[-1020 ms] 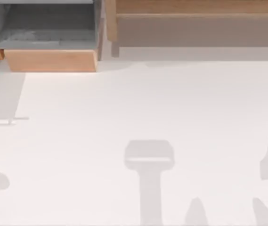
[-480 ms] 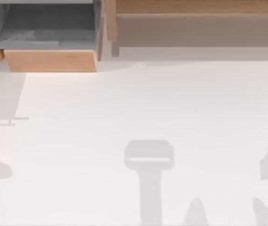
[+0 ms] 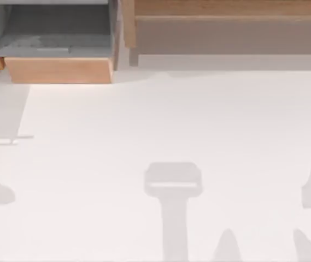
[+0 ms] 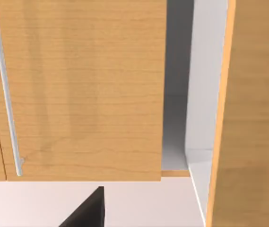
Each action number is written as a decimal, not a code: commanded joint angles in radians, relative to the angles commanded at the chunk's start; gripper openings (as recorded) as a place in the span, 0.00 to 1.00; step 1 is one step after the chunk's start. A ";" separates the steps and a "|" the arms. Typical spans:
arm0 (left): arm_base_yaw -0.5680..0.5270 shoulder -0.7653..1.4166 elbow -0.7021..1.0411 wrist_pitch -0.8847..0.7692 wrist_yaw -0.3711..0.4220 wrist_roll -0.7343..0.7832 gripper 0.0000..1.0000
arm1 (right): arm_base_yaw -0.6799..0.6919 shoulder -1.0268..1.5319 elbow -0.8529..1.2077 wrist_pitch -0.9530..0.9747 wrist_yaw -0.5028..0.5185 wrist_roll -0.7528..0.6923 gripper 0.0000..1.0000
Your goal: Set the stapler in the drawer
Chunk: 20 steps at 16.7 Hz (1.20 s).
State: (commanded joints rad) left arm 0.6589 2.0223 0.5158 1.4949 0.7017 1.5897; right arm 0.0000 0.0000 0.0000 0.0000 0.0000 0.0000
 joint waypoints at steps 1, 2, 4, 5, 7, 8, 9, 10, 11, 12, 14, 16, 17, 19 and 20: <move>0.000 0.000 0.000 0.000 0.000 0.000 0.70 | 0.000 0.000 0.000 0.000 0.000 0.000 1.00; 0.000 0.000 0.000 0.000 0.000 0.000 0.62 | 0.000 0.000 0.000 0.000 0.000 0.000 1.00; 0.000 0.000 0.000 0.000 0.000 0.000 0.47 | 0.000 0.000 0.000 0.000 0.000 0.000 1.00; 0.000 0.000 0.000 0.000 0.000 0.000 0.40 | 0.000 0.000 0.000 0.000 0.000 0.000 1.00; 0.000 0.000 0.000 0.000 0.000 0.000 0.25 | 0.000 0.000 0.000 0.000 0.000 0.000 1.00; 0.000 0.000 0.000 0.000 0.000 0.000 0.17 | 0.000 0.000 0.000 0.000 0.000 0.000 1.00; 0.000 0.000 0.000 0.000 0.000 0.000 0.10 | 0.000 0.000 0.000 0.000 0.000 0.000 1.00; 0.000 0.000 0.000 0.000 0.000 0.000 0.02 | 0.000 0.000 0.000 0.000 0.000 0.000 1.00; 0.000 0.000 0.000 0.000 0.000 0.000 0.00 | 0.000 0.000 0.000 0.000 0.000 0.000 1.00; 0.000 0.000 0.000 0.000 0.000 0.000 0.00 | 0.000 0.000 0.000 0.000 0.000 0.000 1.00; 0.000 0.000 0.000 0.000 0.000 0.000 0.00 | 0.000 0.000 0.000 0.000 0.000 0.000 1.00; 0.000 0.000 0.000 0.000 0.000 0.000 0.00 | 0.000 0.000 0.000 0.000 0.000 0.000 1.00; 0.000 0.000 0.000 0.000 0.000 0.000 0.00 | 0.000 0.000 0.000 0.000 0.000 0.000 1.00; 0.002 0.010 -0.001 -0.009 0.000 -0.003 0.00 | 0.000 0.000 0.000 0.000 0.000 0.000 1.00; 0.001 0.012 0.002 -0.011 -0.002 -0.003 0.00 | 0.000 0.000 0.000 0.000 0.000 0.000 1.00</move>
State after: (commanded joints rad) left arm 0.6600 2.0342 0.5177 1.4837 0.6993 1.5862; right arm 0.0000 0.0000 0.0000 0.0000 0.0000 0.0000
